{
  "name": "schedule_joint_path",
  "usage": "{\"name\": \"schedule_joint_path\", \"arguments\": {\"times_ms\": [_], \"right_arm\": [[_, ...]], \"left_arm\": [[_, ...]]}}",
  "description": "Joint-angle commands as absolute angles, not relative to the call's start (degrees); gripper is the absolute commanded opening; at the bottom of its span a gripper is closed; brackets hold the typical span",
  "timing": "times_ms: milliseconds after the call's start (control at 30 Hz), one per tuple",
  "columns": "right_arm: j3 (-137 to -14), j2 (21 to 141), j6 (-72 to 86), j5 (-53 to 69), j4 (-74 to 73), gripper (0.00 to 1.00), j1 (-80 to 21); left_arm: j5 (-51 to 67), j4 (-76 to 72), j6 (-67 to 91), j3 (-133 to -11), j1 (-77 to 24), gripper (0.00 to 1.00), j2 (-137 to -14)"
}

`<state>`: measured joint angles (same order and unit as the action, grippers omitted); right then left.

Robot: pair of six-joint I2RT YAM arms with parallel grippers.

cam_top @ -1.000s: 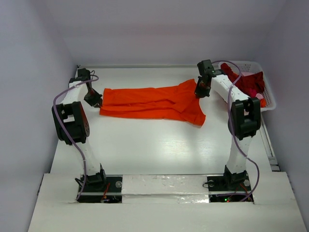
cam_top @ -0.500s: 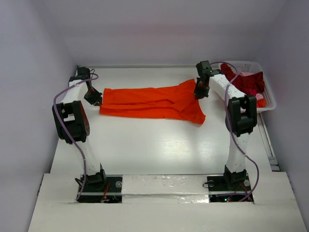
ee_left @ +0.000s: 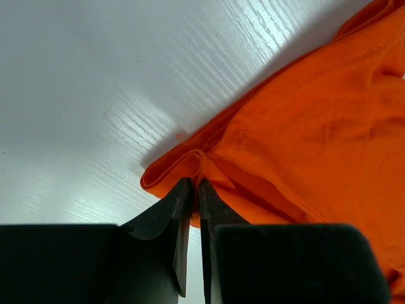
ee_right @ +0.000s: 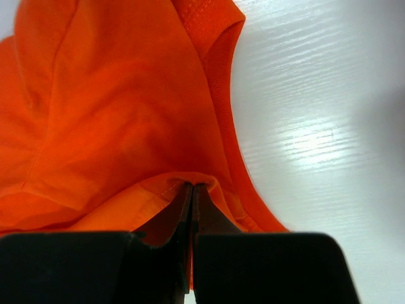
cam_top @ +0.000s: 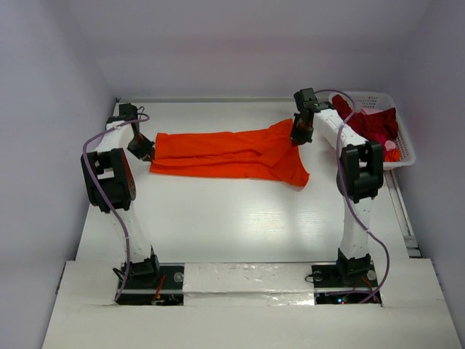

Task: Fold and stack the t-shirts
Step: Fold the tshirt

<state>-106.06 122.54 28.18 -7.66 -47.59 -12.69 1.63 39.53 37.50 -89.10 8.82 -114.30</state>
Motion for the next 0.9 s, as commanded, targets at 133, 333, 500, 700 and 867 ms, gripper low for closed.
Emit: {"name": "schedule_joint_path", "arguments": {"times_ms": [133, 333, 500, 700, 867], "right_arm": [[-110.6, 125.6, 26.3, -7.0, -48.3, 0.00, -12.1], [-111.4, 125.8, 26.0, -8.2, -48.5, 0.34, -12.1], [-110.7, 123.2, 25.9, -9.1, -48.5, 0.60, -12.1], [-110.9, 120.2, 25.8, -9.6, -49.2, 0.59, -12.1], [-107.4, 113.9, 25.3, -9.1, -48.3, 0.42, -12.1]], "left_arm": [[1.1, 38.2, 38.5, -90.2, 9.3, 0.09, -114.8], [-0.1, 40.1, 37.8, -91.7, 9.3, 0.21, -114.4], [-4.6, 42.0, 36.9, -93.8, 9.3, 0.44, -111.4], [-7.4, 43.7, 37.0, -96.3, 9.3, 0.57, -108.0], [-6.6, 43.8, 36.8, -95.5, 9.3, 0.49, -103.9]]}}
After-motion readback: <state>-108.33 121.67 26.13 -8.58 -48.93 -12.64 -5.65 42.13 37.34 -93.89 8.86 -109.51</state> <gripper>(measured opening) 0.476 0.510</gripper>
